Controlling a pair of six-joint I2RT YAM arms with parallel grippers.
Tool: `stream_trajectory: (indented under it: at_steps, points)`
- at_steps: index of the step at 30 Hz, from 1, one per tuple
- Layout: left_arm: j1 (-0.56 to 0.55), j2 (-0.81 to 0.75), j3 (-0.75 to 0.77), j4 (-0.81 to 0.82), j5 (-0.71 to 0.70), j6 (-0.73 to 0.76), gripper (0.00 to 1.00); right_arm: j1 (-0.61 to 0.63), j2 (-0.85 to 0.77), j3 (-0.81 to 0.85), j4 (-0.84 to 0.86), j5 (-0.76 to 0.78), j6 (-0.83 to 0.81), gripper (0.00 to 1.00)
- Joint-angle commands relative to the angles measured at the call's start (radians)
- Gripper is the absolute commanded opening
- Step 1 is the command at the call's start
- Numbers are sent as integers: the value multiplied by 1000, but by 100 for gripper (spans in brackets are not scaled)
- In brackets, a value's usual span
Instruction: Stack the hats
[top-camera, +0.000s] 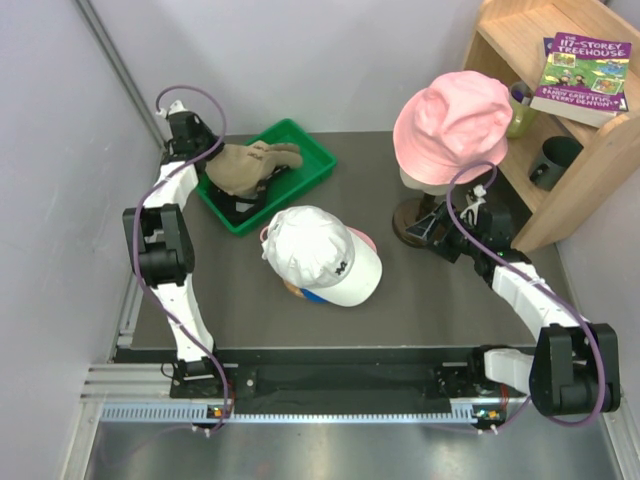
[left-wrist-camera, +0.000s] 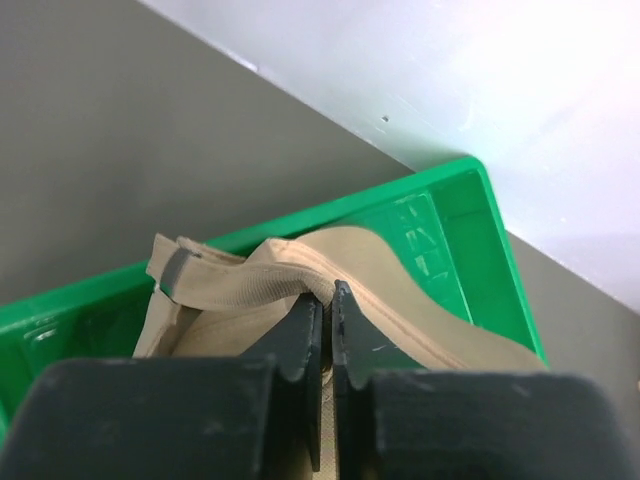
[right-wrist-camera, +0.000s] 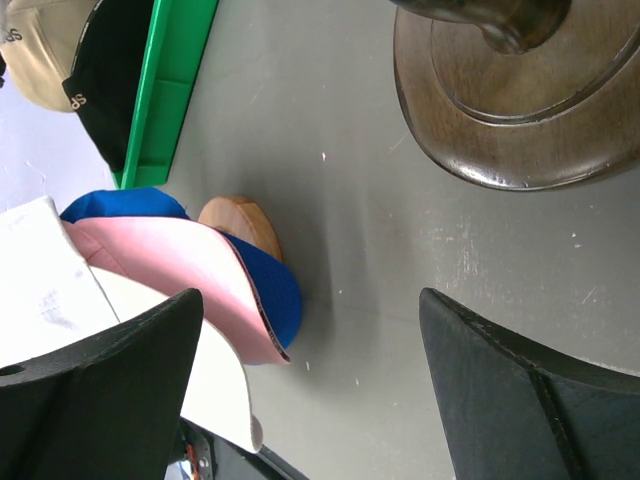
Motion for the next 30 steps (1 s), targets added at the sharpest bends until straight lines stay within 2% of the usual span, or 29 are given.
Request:
stream_trajectory:
  at_steps: [1, 8, 15, 19, 24, 26, 28, 30]
  points:
    - [3, -80, 46, 90, 22, 79, 0, -14, -2, 39, 33, -8, -18, 88]
    - [7, -214, 49, 116, 163, 222, 0, -13, -16, 35, 34, 3, -9, 88]
    - [18, -211, 262, -9, 321, 357, 0, -14, -36, 4, 57, 0, 22, 88]
    - [16, -200, 293, -46, 411, 389, 0, -14, -58, -16, 62, -2, 29, 88]
    - [-29, -195, 220, -154, 521, 489, 0, -14, -76, -30, 60, 0, 42, 88]
    - [-56, -198, 172, -197, 527, 547, 0, -13, -79, -33, 59, 1, 46, 88]
    - [-97, -212, 60, -183, 504, 560, 0, -13, -81, -39, 63, 1, 52, 88]
    - [-161, -186, 27, -219, 490, 589, 0, -14, -81, -43, 66, 0, 57, 88]
